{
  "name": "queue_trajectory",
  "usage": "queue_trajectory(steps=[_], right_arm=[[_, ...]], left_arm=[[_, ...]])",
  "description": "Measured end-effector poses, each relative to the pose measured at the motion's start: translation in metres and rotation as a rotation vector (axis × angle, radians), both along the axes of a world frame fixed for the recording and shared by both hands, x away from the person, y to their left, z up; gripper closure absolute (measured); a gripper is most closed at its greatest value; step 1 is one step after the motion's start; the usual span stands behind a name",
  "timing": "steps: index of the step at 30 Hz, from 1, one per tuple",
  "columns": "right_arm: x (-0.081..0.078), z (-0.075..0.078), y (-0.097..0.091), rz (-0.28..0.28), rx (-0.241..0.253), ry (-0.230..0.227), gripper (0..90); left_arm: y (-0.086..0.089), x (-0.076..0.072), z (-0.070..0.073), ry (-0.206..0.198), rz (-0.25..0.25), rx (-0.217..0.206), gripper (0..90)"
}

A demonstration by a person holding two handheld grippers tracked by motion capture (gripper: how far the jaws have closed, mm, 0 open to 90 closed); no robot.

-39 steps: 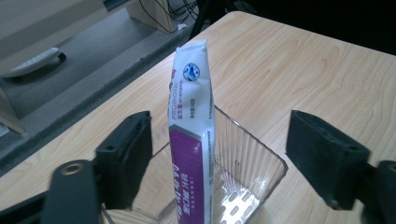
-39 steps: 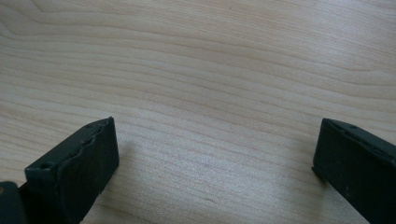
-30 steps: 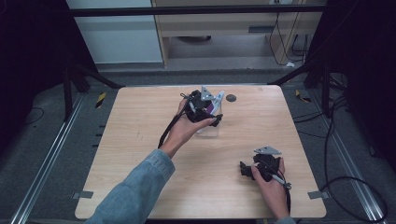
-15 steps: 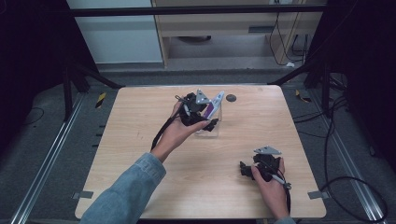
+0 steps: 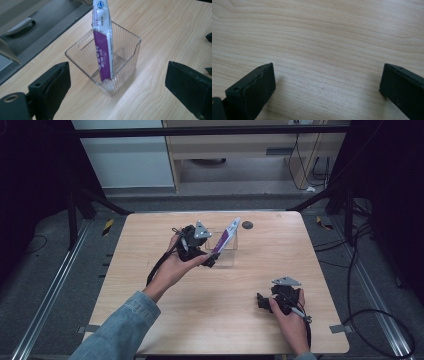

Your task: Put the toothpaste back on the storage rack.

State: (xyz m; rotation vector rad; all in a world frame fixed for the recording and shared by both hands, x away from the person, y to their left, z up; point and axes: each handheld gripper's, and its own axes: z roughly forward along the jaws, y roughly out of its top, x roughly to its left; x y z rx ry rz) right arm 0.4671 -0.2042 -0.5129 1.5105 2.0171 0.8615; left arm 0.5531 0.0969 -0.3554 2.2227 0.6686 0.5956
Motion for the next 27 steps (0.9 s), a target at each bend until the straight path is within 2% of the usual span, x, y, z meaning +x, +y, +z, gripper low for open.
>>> queue_trajectory(steps=[10, 17, 27], right_arm=[[0.000, 0.000, 0.000, 0.000, 0.000, 0.000, 0.3], [0.000, 0.000, 0.000, 0.000, 0.000, 0.000, 0.3], [0.000, 0.000, 0.000, 0.000, 0.000, 0.000, 0.3]], left_arm=[[0.021, -0.008, -0.002, -0.003, 0.014, -0.001, 5.3], [0.038, -0.011, -0.012, 0.012, 0.041, -0.006, 4.7], [0.064, -0.017, -0.020, 0.027, 0.078, -0.019, 4.5]])
